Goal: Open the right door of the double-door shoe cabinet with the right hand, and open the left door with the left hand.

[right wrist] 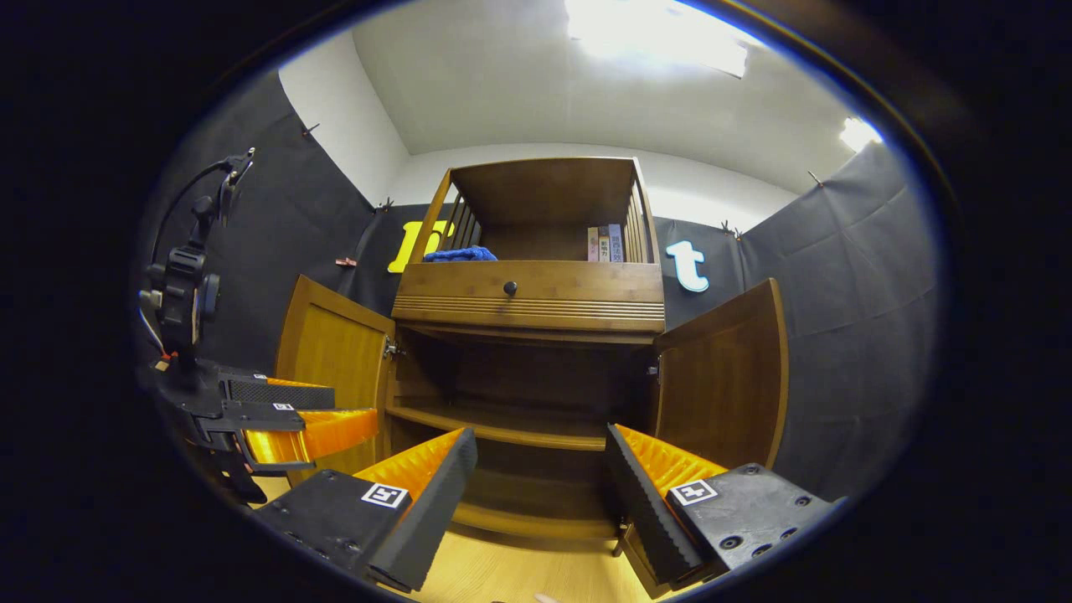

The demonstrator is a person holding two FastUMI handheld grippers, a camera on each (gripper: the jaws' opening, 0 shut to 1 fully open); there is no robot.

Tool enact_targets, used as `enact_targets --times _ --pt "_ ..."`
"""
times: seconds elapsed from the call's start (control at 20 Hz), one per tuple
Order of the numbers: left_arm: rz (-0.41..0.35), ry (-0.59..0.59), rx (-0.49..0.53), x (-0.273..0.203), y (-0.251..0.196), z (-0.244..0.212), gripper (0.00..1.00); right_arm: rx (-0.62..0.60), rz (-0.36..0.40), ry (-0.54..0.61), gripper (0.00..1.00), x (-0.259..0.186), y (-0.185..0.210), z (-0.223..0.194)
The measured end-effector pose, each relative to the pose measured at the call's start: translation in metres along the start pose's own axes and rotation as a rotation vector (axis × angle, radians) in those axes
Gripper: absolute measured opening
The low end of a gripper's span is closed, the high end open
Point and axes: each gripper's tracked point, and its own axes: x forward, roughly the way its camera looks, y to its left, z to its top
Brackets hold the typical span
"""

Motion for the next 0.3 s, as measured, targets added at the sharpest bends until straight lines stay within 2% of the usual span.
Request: enact_targets --times 0.3 --pt "-0.005 -0.003 -0.008 0.0010 0.0024 -0.0018 0.97 0.009 0.002 0.010 0.97 0.0028 0.0012 -0.0062"
